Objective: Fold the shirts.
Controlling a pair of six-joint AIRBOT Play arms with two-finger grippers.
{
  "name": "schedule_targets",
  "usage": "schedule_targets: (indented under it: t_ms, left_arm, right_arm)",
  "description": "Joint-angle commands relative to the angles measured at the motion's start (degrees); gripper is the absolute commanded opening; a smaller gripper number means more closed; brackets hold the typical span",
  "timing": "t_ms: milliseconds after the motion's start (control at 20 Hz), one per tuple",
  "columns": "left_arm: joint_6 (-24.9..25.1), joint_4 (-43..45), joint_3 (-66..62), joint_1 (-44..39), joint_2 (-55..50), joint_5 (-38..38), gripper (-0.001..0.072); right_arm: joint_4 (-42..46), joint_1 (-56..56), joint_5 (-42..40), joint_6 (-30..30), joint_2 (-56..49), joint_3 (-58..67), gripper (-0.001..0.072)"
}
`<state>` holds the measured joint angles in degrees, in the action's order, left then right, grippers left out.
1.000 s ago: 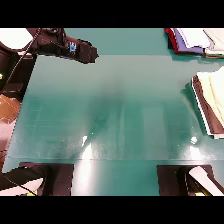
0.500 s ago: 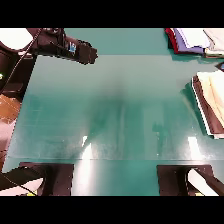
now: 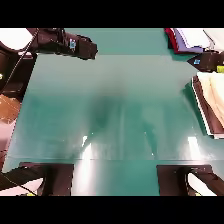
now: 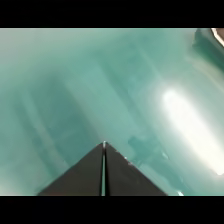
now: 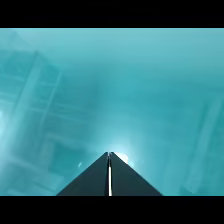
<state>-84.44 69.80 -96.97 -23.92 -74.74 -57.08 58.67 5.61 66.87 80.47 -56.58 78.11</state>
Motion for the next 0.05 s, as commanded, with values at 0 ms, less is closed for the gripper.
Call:
schedule_targets:
  t_ms: [0]
  left_arm:
    - [-0.02,0.02,0.00,-0.02,0.00,2.10,0.0028]
  right_arm:
    - [-0.15,1.05,-0.26,0.00,0.02,0.07,0.0015]
